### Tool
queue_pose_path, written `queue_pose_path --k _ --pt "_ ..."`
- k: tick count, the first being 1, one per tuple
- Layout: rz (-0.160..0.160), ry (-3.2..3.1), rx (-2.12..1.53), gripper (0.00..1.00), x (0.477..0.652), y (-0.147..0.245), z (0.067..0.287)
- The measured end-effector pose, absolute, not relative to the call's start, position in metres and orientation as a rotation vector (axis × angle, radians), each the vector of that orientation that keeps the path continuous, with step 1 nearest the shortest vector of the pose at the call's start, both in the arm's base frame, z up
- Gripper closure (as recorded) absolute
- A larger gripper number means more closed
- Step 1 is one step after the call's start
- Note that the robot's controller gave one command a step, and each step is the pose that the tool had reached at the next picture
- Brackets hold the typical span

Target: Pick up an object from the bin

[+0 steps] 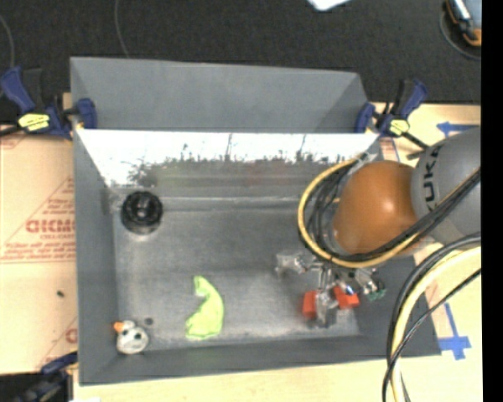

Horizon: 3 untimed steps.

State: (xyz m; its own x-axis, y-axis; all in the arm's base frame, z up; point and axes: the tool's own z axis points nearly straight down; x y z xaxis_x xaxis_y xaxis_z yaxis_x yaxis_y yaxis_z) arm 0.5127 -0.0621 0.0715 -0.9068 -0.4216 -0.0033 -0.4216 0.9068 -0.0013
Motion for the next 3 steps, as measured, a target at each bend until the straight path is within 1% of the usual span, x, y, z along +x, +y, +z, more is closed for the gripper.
queue_pose_path --k 1,2,3 --pt "0.000 3.129 -0.127 1.00 0.512 -0.091 0.076" --pt "0.000 3.129 -0.127 1.00 0.512 -0.091 0.076" --pt "0.001 3.119 -0.140 1.00 0.516 -0.125 0.072"
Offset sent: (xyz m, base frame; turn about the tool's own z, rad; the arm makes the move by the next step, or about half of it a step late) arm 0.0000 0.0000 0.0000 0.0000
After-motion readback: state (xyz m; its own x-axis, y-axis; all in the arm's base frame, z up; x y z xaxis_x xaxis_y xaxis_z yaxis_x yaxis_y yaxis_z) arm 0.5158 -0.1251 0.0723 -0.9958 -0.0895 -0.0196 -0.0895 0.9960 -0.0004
